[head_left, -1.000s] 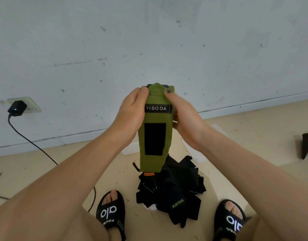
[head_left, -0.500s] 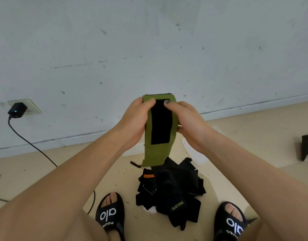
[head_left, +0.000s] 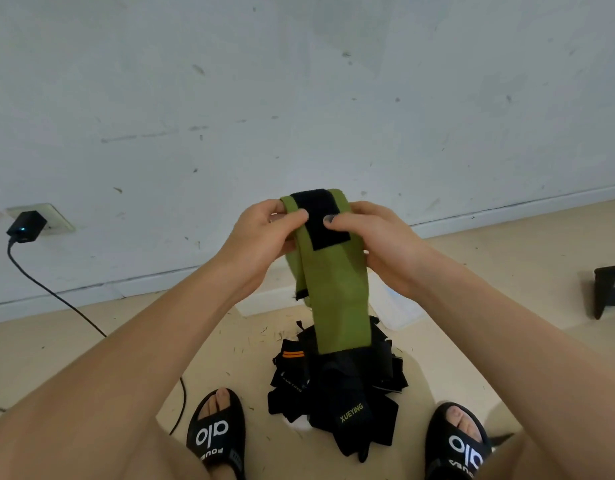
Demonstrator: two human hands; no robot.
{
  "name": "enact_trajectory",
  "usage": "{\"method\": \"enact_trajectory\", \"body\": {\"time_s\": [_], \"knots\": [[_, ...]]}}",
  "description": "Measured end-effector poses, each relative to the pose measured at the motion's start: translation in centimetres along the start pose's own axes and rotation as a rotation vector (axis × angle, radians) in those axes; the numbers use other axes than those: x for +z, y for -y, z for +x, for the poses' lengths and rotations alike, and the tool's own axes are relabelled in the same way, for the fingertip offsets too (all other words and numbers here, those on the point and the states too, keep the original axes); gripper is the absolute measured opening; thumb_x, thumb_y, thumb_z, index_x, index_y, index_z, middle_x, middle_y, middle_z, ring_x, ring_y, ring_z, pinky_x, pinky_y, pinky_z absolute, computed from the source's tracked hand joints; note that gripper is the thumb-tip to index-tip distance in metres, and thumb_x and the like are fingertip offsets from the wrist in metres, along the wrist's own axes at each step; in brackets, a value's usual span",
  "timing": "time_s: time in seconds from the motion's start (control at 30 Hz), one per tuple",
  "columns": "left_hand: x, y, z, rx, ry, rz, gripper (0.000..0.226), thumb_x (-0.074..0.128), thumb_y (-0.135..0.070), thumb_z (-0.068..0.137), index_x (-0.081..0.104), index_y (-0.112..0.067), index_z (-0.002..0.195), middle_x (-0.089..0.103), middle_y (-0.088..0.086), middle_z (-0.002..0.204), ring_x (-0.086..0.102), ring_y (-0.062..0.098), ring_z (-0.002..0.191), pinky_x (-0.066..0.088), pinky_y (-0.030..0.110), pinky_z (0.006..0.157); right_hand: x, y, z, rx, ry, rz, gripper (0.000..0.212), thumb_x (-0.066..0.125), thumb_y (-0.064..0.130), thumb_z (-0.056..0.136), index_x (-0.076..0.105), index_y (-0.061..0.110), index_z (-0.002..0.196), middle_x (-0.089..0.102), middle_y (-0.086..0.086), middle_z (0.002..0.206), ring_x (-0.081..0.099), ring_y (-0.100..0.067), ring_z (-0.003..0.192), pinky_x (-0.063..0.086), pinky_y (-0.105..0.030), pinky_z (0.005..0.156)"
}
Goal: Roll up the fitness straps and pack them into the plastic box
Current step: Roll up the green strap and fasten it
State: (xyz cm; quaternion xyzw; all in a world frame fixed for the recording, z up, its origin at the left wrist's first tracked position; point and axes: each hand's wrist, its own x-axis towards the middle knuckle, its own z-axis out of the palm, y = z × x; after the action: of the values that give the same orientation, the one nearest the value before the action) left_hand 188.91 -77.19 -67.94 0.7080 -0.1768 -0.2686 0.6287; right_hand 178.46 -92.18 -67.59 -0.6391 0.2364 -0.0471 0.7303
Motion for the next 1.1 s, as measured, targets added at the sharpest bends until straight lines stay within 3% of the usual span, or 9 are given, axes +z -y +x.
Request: {"method": "enact_trajectory", "body": {"time_s": [0.13,0.27,0.4,0.47,0.6,0.7,0.8,0.93,1.1], "knots": [[0.3,-0.6,-0.5,-0.122,0.078,0.028,0.025,0.057,-0.031,0.104,0.065,-0.011,0.116,0.078,0.006,0.108,0.076,0.021,0.098,0.062,0.035,0.083,-0.1,-0.3,0.4,-0.005,-0.096,0.06,0.033,0.075,0.01,0.091,0.065,0.003,0.122,0.078,-0.015,0.107,0.076,-0.022,0.088,0.06,-0.031,0.074],[0.3,-0.1,-0.7,-0.092,0.108,0.128,0.029,0.07,-0.014,0.096,0.057,-0.01,0.122,0.078,0.006,0.107,0.076,0.018,0.099,0.06,0.036,0.088,-0.5,-0.3,1.0,0.004,-0.068,0.194,0.025,0.067,0.007,0.096,0.07,-0.003,0.118,0.077,-0.019,0.111,0.075,-0.031,0.098,0.063,-0.04,0.085],[0.2,-0.2,-0.5,-0.034,0.001,0.046,0.024,0.07,-0.011,0.097,0.059,-0.007,0.117,0.078,0.001,0.099,0.077,0.014,0.093,0.062,0.028,0.078,-0.4,-0.2,0.8,0.052,-0.058,0.121,0.054,0.07,0.006,0.092,0.052,0.006,0.143,0.072,-0.017,0.124,0.074,-0.029,0.107,0.062,-0.037,0.077],[0.3,-0.4,-0.4,-0.036,-0.008,-0.007,0.016,0.067,-0.012,0.099,0.061,-0.009,0.113,0.079,-0.003,0.092,0.077,0.012,0.088,0.062,0.026,0.074,-0.3,-0.2,0.5,0.049,-0.094,0.035,0.06,0.071,0.005,0.091,0.047,0.012,0.146,0.072,-0.013,0.121,0.074,-0.025,0.104,0.061,-0.038,0.084],[0.5,-0.3,-0.8,-0.14,0.108,0.124,0.031,0.064,-0.03,0.1,0.054,-0.02,0.127,0.073,-0.002,0.117,0.074,0.012,0.1,0.062,0.036,0.088,-0.2,0.2,0.2,-0.025,-0.143,0.115,0.054,0.069,-0.001,0.092,0.05,0.013,0.14,0.072,-0.015,0.118,0.074,-0.024,0.096,0.059,-0.034,0.082],[0.9,0.2,-1.1,-0.142,0.161,0.161,0.026,0.058,-0.024,0.103,0.056,-0.022,0.129,0.071,-0.003,0.121,0.072,0.013,0.108,0.059,0.04,0.097,0.2,0.1,0.4,-0.018,-0.141,0.057,0.056,0.068,0.001,0.093,0.048,0.011,0.144,0.066,-0.012,0.125,0.07,-0.029,0.108,0.059,-0.042,0.094],[1.2,0.2,-0.9,-0.14,0.132,0.134,0.021,0.053,-0.02,0.104,0.06,-0.021,0.124,0.072,0.001,0.121,0.071,0.017,0.11,0.056,0.043,0.101,1.2,-0.9,0.1,-0.006,-0.104,-0.093,0.059,0.065,0.014,0.099,0.039,0.016,0.153,0.06,-0.005,0.126,0.066,-0.023,0.113,0.055,-0.041,0.101],[1.4,0.0,-1.1,-0.136,0.164,0.14,0.025,0.048,-0.015,0.105,0.065,-0.02,0.122,0.075,0.002,0.117,0.073,0.017,0.107,0.056,0.041,0.1,1.9,-1.4,-0.2,-0.046,-0.062,-0.189,0.059,0.054,0.021,0.106,0.03,0.025,0.159,0.056,0.007,0.123,0.061,-0.009,0.108,0.052,-0.025,0.085],[1.0,-0.7,-1.1,-0.08,0.172,0.14,0.025,0.049,-0.011,0.105,0.073,-0.015,0.111,0.079,0.003,0.109,0.074,0.017,0.104,0.056,0.039,0.101,1.5,-0.7,0.1,-0.061,-0.068,-0.122,0.066,0.063,0.015,0.101,0.031,0.021,0.159,0.06,0.001,0.128,0.066,-0.017,0.113,0.055,-0.031,0.095]]}}
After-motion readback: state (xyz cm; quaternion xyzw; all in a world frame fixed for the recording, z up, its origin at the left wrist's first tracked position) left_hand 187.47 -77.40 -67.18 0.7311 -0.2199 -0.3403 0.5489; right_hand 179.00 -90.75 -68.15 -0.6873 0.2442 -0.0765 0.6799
